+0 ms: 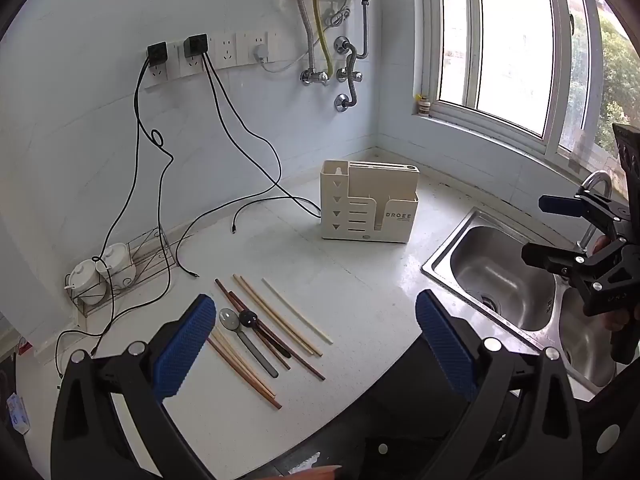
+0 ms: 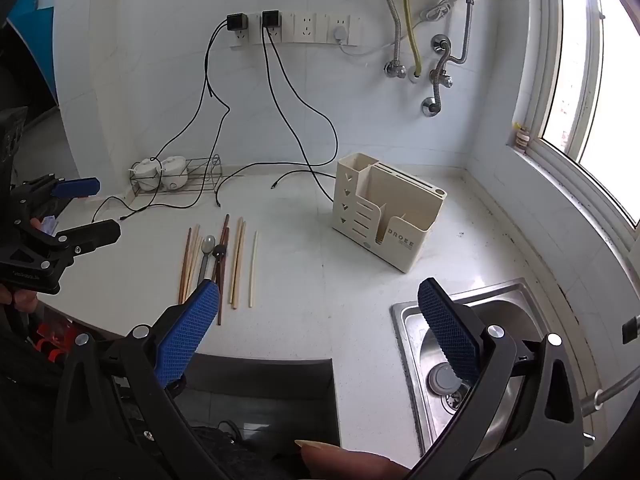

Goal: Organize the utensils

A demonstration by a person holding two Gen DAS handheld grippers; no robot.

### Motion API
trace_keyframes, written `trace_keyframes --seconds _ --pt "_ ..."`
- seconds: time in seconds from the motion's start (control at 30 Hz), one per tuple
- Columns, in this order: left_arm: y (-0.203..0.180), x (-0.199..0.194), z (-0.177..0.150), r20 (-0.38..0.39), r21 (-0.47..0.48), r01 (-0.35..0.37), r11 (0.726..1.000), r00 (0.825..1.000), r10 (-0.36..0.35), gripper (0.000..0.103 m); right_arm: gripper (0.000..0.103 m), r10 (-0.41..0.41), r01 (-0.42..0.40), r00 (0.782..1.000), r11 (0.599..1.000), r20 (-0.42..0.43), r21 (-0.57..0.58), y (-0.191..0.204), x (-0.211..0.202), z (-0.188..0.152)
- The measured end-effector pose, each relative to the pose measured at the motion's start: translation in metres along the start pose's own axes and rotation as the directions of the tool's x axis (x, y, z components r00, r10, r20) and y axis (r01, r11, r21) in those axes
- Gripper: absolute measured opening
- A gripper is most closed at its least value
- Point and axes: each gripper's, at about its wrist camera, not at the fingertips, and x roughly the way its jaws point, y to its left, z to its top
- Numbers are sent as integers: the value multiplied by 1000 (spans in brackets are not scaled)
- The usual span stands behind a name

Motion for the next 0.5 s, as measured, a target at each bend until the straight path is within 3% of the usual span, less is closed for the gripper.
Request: trace_keyframes --seconds 0.5 --pt "-4 4 4 -5 -4 16 1000 1000 -16 98 95 -11 11 1000 1000 -1 -1 -1 4 3"
